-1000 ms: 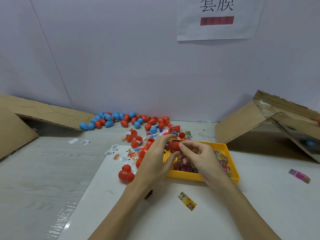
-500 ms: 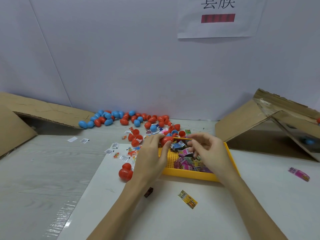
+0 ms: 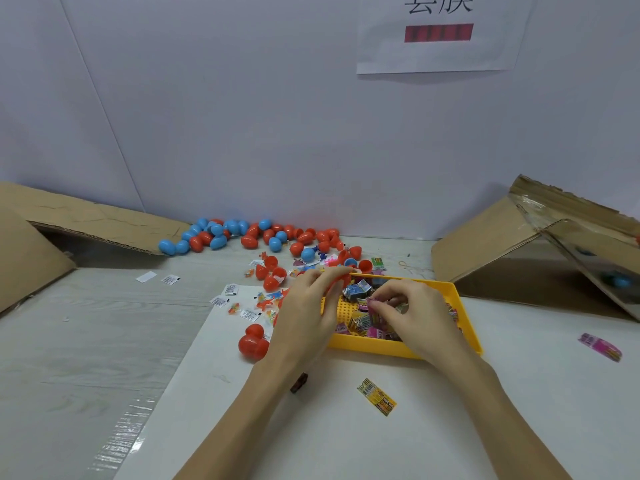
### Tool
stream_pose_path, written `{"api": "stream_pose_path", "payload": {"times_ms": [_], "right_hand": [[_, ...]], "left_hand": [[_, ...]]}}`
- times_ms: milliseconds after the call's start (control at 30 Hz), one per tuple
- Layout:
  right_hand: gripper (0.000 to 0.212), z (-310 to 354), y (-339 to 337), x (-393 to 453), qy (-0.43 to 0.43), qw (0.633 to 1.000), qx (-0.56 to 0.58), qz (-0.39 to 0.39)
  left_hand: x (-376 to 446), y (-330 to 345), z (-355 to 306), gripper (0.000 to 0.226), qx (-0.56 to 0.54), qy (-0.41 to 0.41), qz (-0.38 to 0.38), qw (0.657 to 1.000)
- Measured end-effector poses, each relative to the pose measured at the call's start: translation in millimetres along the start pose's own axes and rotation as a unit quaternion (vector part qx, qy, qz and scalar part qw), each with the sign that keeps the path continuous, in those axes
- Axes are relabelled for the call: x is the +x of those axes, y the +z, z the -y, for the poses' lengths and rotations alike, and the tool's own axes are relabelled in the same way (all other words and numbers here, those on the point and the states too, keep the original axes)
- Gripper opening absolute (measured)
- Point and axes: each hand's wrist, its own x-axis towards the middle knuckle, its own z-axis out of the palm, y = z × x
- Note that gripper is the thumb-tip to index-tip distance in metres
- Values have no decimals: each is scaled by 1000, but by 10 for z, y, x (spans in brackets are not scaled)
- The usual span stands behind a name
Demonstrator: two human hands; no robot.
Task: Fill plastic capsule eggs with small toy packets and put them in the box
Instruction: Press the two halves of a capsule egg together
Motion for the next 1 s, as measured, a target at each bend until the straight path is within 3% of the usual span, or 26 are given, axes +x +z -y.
{"api": "stream_pose_path", "payload": {"times_ms": [200,367,1000], "right_hand": [[15,-14,-61,21,39,991,117,-42],[24,8,-78,8,39,991,119,-39],[40,45,-50,-1,44,991,123,-28]], "left_hand": [[10,30,-48,33,-112,-30,14,993],[7,27,-57,29,-149,-19,41,988],[0,41,-79,33,-131,20,46,990]]}}
